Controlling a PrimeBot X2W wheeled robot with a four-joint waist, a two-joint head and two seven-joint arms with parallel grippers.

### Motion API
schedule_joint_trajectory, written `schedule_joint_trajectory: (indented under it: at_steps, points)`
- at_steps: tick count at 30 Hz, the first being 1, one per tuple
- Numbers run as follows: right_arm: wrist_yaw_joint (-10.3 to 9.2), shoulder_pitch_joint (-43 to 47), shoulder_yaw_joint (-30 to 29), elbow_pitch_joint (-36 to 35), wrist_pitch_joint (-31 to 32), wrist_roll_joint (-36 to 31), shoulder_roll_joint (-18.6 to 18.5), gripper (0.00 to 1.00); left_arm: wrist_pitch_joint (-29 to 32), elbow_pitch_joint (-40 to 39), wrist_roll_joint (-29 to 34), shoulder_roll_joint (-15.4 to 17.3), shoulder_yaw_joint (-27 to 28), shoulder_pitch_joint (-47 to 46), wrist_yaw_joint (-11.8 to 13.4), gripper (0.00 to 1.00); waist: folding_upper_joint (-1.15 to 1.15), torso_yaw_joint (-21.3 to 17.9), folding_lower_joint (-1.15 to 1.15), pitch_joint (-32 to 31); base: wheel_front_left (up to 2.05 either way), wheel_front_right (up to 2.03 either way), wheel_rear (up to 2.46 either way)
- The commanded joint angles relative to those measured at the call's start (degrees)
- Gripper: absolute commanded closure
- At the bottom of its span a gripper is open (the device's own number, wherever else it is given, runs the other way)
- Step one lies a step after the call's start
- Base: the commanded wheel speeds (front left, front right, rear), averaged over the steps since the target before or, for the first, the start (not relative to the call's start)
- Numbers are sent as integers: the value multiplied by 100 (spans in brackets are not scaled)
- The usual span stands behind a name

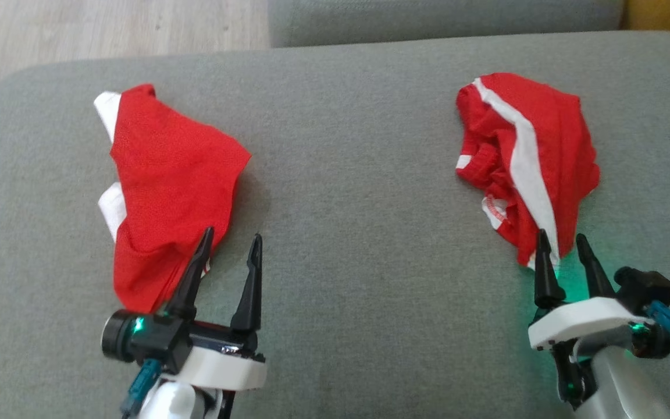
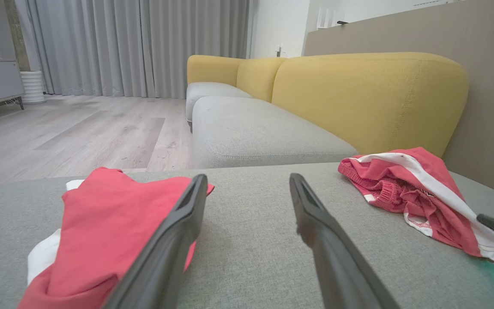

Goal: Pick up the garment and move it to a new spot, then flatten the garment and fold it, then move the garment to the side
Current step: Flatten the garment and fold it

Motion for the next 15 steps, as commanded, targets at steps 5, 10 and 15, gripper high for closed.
schedule_joint_trajectory:
  at_steps: [5,10,15]
  points:
    - [-4,-531,161,519,-62,47,-29,0,-54,-91,104,-44,225,-337,-82,0,0,134,-1,152,0,0,0]
    - [-4,-768,248,883,-62,64,-29,100,-54,-27,146,-77,253,-365,-116,0,0,155,-1,140,0,0,0]
    - [-4,-854,115,436,-62,-179,-29,100,-54,23,157,-106,309,-320,-125,0,0,90,-1,-1,0,0,0]
